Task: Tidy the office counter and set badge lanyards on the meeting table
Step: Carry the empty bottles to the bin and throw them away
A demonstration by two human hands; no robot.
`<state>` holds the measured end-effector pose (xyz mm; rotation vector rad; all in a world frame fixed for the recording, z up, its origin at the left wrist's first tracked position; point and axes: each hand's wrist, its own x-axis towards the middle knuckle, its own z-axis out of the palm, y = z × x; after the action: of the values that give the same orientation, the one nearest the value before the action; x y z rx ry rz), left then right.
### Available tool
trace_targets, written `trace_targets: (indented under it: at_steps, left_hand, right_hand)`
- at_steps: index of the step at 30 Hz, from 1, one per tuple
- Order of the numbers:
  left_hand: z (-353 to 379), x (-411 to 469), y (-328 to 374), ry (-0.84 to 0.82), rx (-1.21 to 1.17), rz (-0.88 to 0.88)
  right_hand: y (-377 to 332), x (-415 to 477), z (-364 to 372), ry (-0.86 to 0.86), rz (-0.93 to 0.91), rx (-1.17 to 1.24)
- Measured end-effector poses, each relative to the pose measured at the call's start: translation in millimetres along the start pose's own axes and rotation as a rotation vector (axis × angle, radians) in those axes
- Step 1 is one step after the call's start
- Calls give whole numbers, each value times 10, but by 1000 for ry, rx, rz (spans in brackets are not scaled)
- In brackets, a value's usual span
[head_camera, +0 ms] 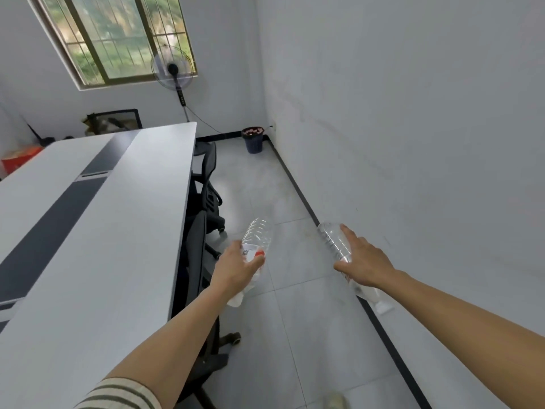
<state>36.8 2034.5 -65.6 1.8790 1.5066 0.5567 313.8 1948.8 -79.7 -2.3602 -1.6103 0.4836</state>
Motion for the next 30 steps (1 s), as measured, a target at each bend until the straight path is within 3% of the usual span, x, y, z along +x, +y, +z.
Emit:
trace_targets:
  at_steps: [10,16,21,30]
  left_hand:
    - [82,2419,371,98,-97,-111]
    - [17,3612,260,150,-129,-188]
    - [-69,5061,120,149,-153,-185]
    - [-543,7546,417,100,-71,-101]
  right_hand:
    - [-161,2864,-643,-20,-105,-16]
    - [-501,4244,-557,-82,-200,-42]
    - [-777,5671,-387,-96,-185,-52]
    - [-1198,7866,-816,-44,-86,-18]
